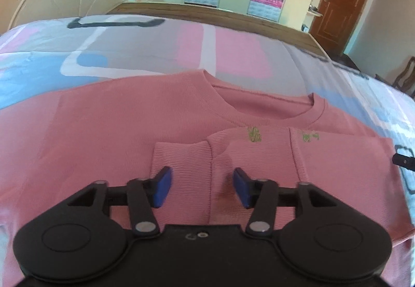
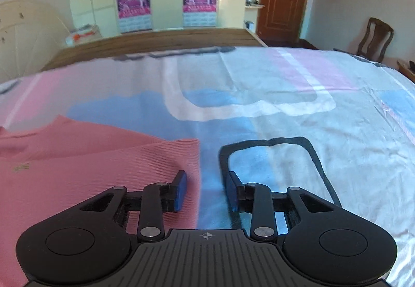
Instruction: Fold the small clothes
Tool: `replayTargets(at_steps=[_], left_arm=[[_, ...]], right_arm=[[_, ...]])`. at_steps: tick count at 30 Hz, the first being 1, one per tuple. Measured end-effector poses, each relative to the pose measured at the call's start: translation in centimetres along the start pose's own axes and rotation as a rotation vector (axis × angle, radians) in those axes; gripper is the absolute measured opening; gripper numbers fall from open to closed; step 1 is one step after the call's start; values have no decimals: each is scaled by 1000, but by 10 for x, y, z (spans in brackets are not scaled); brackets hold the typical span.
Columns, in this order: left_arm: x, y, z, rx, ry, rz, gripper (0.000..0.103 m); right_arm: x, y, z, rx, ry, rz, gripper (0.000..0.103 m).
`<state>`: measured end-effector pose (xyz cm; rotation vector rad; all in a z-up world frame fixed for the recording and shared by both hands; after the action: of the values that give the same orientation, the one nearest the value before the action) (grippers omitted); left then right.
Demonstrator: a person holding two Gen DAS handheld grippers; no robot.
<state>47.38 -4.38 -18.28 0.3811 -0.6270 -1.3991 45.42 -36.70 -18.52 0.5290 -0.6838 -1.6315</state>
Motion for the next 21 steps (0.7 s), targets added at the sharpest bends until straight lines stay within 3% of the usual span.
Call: replayTargets(at_steps=[2, 6, 10, 16, 19, 21], left_arm=[[-6, 3, 6, 31, 16, -3, 72], [-8, -3, 9, 10, 36, -41, 73], [-18, -16, 5, -51, 44, -28, 73], [-33, -17, 40, -20, 45, -42, 72], [-49, -16, 59, -2, 58, -40, 75], [-62, -14, 71, 16, 67, -36, 79]], right_arm=[[-11, -2, 19, 45, 32, 29, 33], [-47, -20, 39, 38, 157, 80, 33], [-72, -46, 37, -12, 145, 173, 33], [-94, -39, 73, 19, 189, 151, 35], [-123, -41, 93, 28, 250, 143, 43], [-144, -40, 104, 44, 284, 155, 54]])
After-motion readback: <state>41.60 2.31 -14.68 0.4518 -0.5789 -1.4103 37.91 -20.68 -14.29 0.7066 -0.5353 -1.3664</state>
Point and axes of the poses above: each gripper's, at about its wrist camera, not at the fingertips, and z roughly against the way its jaws point, x to its right, y to its top, the point moved 3 cm from there along -z, roughly the way its jaws point, and after that the axes turned 7 degrees about z, right-handed, at the moved point
